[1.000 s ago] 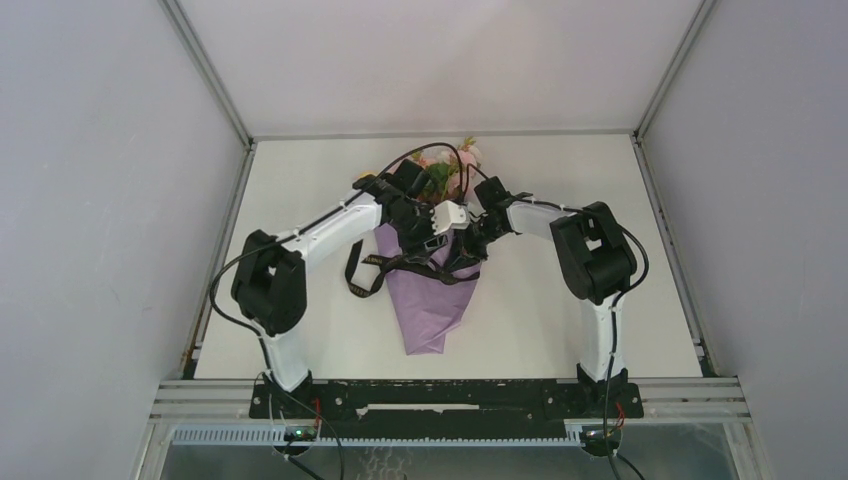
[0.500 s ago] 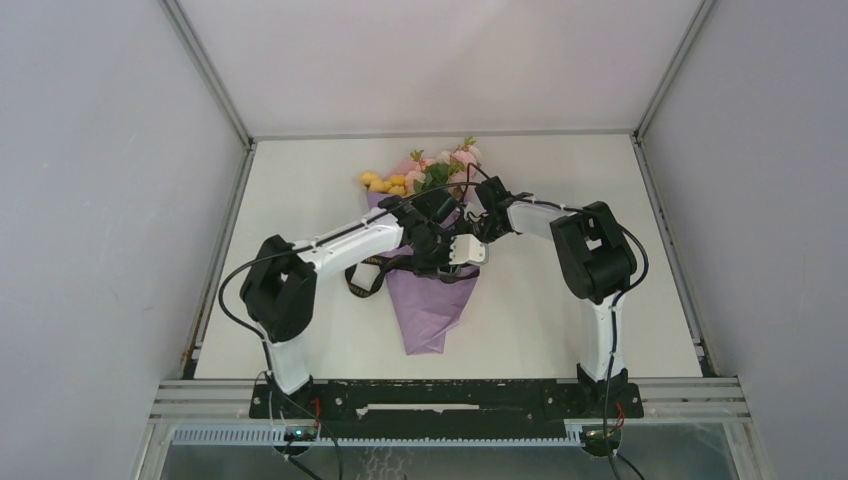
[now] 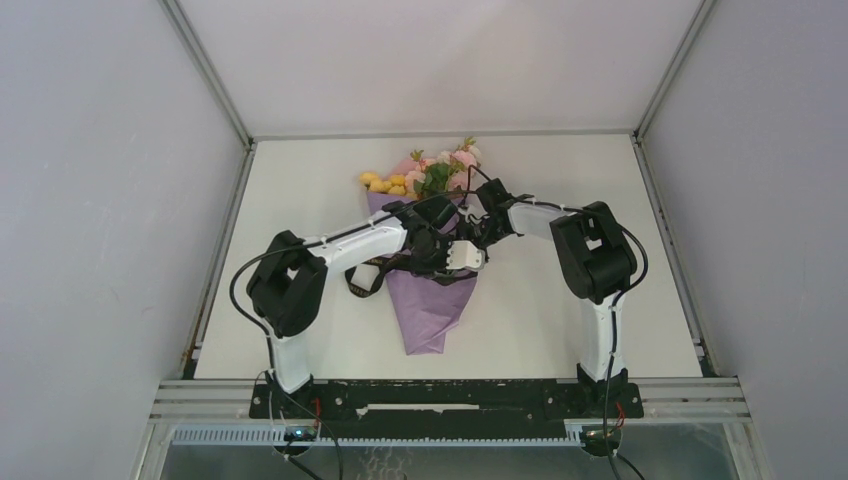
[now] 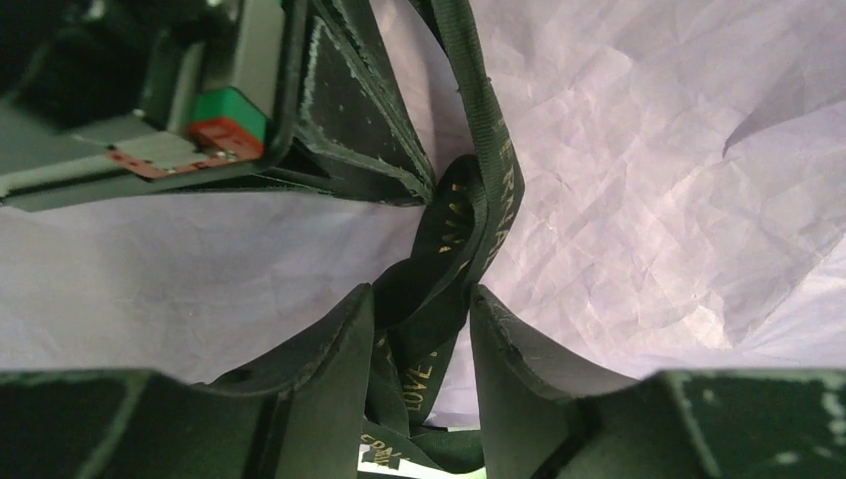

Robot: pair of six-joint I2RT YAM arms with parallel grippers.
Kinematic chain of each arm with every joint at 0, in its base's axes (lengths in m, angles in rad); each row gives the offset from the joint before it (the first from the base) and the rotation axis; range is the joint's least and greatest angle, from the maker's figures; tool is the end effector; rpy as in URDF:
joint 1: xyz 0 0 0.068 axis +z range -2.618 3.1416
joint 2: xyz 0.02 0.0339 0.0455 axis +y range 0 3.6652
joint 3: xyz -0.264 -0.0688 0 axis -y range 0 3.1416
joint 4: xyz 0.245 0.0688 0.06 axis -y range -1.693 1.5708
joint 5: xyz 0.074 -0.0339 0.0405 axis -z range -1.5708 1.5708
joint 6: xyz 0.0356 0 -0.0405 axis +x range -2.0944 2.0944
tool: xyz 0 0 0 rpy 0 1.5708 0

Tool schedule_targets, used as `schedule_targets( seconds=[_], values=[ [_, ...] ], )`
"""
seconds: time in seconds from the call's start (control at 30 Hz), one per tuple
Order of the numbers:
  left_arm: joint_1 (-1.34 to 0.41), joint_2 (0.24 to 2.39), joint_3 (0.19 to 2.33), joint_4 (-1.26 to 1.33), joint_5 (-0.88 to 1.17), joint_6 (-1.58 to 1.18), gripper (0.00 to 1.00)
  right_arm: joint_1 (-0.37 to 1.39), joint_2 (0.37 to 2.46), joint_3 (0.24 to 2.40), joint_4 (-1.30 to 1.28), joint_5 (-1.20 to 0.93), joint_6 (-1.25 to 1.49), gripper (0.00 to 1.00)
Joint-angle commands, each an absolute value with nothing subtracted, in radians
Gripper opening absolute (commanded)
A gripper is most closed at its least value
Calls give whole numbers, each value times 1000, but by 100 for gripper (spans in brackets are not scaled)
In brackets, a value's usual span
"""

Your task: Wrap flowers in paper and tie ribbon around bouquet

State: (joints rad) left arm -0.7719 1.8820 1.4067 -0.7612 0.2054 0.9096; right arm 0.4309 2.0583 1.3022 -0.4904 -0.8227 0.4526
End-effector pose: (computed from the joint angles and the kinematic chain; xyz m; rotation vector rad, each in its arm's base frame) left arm 0.2686 -0.2715 0.2032 2.1066 1.8204 -0.2539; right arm 0.3474 0.1884 0.1292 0.1682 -2.7822 -1.2909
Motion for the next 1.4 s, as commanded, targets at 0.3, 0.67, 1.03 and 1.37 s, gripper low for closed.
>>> schedule_targets(
  seconds=[0.3, 0.67, 1.03, 1.37],
  values=[
    [-770, 1822, 1403, -753, 221, 898, 0, 426, 2046, 1293, -514, -857, 410, 0],
    [-713, 1809, 1508, -742, 318, 739, 0, 409, 2029, 1307, -626, -898, 292, 5],
    [-640, 1924, 1552, -666, 363, 553, 0, 300, 1895, 1310, -597, -693, 360, 31],
    [-619, 1932, 1543, -640, 386, 508, 0, 336, 1488, 926, -111, -388, 741, 34]
  ],
)
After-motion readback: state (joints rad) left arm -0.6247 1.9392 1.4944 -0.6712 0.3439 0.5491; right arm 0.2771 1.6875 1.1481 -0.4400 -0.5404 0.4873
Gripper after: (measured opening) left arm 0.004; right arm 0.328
